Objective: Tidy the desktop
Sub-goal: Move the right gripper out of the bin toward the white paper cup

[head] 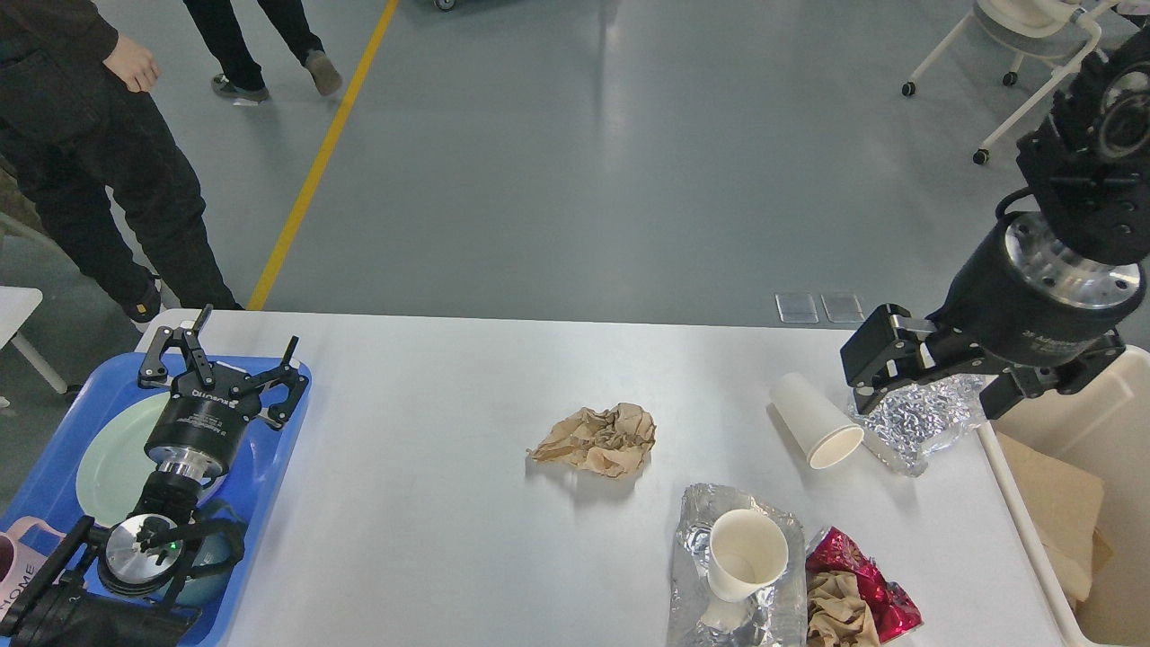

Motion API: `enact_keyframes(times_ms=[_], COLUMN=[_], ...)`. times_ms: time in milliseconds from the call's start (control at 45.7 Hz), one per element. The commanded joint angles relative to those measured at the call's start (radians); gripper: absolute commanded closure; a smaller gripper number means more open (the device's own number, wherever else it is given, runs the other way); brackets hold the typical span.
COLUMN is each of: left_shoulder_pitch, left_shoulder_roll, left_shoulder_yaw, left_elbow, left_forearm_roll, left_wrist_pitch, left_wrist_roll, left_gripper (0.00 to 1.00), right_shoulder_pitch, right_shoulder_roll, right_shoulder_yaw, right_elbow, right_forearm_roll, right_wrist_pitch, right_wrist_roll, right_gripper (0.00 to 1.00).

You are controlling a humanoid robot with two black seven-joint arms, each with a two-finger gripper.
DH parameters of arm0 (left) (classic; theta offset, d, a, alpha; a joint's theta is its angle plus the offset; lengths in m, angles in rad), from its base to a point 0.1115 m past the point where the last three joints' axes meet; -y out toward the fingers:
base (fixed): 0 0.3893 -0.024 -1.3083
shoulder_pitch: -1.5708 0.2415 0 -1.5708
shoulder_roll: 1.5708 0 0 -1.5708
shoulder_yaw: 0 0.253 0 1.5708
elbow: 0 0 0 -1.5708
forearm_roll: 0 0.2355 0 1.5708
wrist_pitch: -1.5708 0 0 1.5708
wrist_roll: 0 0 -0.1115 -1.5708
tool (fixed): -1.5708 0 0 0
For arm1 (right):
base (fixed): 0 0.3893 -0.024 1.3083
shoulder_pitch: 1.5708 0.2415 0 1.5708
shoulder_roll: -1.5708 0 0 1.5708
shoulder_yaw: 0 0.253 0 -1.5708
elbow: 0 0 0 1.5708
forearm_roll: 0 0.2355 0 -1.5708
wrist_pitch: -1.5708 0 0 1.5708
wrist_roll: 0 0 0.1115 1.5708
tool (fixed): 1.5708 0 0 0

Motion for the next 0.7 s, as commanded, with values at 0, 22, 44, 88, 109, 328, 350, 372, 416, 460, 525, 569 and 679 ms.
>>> enact_keyframes(times_ms=[0, 22, 44, 88, 109, 328, 350, 372, 416, 460, 525, 569, 679], left_shoulder_pitch=[0.0, 0.0, 0.0, 0.0, 0.0, 0.0, 0.0, 0.0, 0.0, 0.0, 0.0, 0.0, 0.0], left_shoulder_roll=[0.0, 0.0, 0.0, 0.0, 0.0, 0.0, 0.0, 0.0, 0.0, 0.0, 0.0, 0.0, 0.0], left_shoulder_yaw=[0.0, 0.0, 0.0, 0.0, 0.0, 0.0, 0.0, 0.0, 0.0, 0.0, 0.0, 0.0, 0.0], left_elbow=[0.0, 0.0, 0.0, 0.0, 0.0, 0.0, 0.0, 0.0, 0.0, 0.0, 0.0, 0.0, 0.0], left_forearm_roll=[0.0, 0.0, 0.0, 0.0, 0.0, 0.0, 0.0, 0.0, 0.0, 0.0, 0.0, 0.0, 0.0], left_wrist_pitch=[-0.002, -0.002, -0.002, -0.002, -0.002, -0.002, -0.002, -0.002, -0.002, -0.002, -0.002, -0.002, -0.002], left_wrist_roll=[0.0, 0.0, 0.0, 0.0, 0.0, 0.0, 0.0, 0.0, 0.0, 0.0, 0.0, 0.0, 0.0], left_gripper=[0.03, 0.03, 0.03, 0.03, 0.03, 0.03, 0.03, 0.03, 0.03, 0.03, 0.03, 0.03, 0.03], right_shoulder_pitch=[-0.052, -0.061, -0.07, -0.087, -0.098, -0.167, -0.174, -0.182, -0.199, -0.22, -0.259, -0.291, -0.36], right_shoulder_roll=[0.002, 0.002, 0.002, 0.001, 0.001, -0.004, -0.004, -0.005, -0.004, -0.004, -0.002, -0.001, 0.007], right_shoulder_yaw=[0.016, 0.019, 0.02, 0.024, 0.03, 0.091, 0.102, 0.112, 0.125, 0.132, 0.151, 0.168, 0.185], right_elbow=[-0.013, -0.014, -0.014, -0.017, -0.022, -0.026, -0.028, -0.028, -0.028, -0.028, -0.031, -0.036, -0.063], right_forearm_roll=[0.014, 0.014, 0.014, 0.015, 0.015, 0.015, 0.015, 0.015, 0.015, 0.015, 0.014, 0.014, 0.011], right_wrist_pitch=[-0.034, -0.04, -0.045, -0.055, -0.065, -0.115, -0.118, -0.124, -0.137, -0.154, -0.177, -0.192, -0.209], right_wrist_roll=[0.0, 0.0, 0.0, 0.0, 0.0, -0.002, -0.002, -0.002, -0.003, -0.003, -0.005, -0.005, -0.011], right_gripper=[0.0, 0.0, 0.0, 0.0, 0.0, 0.0, 0.0, 0.0, 0.0, 0.0, 0.0, 0.0, 0.0])
